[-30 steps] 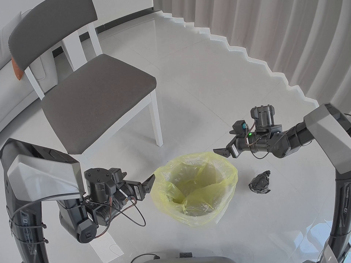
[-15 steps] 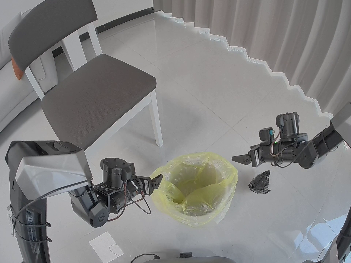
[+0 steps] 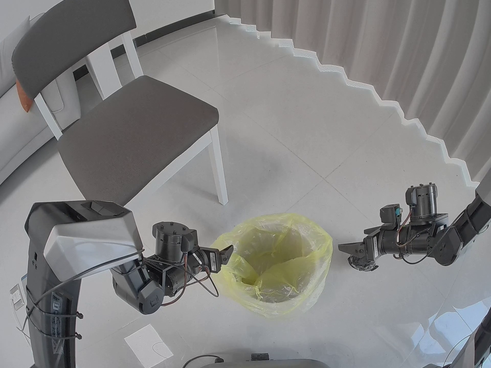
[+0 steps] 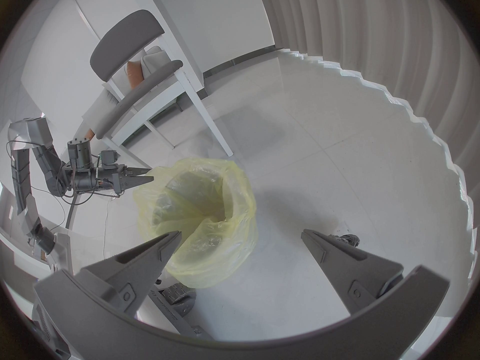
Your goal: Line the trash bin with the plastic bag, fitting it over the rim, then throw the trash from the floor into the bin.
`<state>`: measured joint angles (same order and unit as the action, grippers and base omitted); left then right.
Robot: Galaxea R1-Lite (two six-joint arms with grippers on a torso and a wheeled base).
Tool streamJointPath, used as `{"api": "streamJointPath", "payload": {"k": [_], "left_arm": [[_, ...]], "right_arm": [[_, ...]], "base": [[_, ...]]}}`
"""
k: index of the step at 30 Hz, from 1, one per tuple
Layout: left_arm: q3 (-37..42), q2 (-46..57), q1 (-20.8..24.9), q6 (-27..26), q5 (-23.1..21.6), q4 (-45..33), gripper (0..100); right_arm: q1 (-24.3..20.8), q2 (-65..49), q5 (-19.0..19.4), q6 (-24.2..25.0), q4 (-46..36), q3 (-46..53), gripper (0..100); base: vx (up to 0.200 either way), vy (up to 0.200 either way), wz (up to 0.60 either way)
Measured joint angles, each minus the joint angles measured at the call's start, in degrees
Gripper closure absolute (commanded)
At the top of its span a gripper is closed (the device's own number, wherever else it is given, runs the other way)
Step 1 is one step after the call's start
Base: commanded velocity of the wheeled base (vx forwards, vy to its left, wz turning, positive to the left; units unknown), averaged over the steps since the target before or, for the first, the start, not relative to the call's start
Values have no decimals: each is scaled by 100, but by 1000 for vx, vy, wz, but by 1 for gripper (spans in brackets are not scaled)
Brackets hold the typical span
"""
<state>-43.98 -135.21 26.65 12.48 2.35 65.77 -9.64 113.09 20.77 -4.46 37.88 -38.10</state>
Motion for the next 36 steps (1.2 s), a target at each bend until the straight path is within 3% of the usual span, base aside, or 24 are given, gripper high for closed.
{"api": "streamJointPath", "payload": {"k": [10, 18, 28, 29, 36], "left_arm": [[35, -55, 57, 34, 18, 27, 100], [39, -43, 166, 169, 43, 30, 100], [79, 80, 204, 199, 60, 28, 100], [90, 98, 206, 196, 57, 30, 100], [124, 146, 218, 201, 54, 30, 100]], "right_arm": [[-88, 251, 176, 187, 88, 119, 0], [-165, 789, 304, 511, 870, 32, 0], [-236, 1635, 312, 689, 1174, -608, 0], [-234, 1714, 312, 686, 1176, -678, 100], [-236, 2061, 312, 667, 1182, -923, 100]], "base": [[0, 0, 0], [0, 0, 0], [0, 0, 0], [0, 0, 0], [0, 0, 0]]}}
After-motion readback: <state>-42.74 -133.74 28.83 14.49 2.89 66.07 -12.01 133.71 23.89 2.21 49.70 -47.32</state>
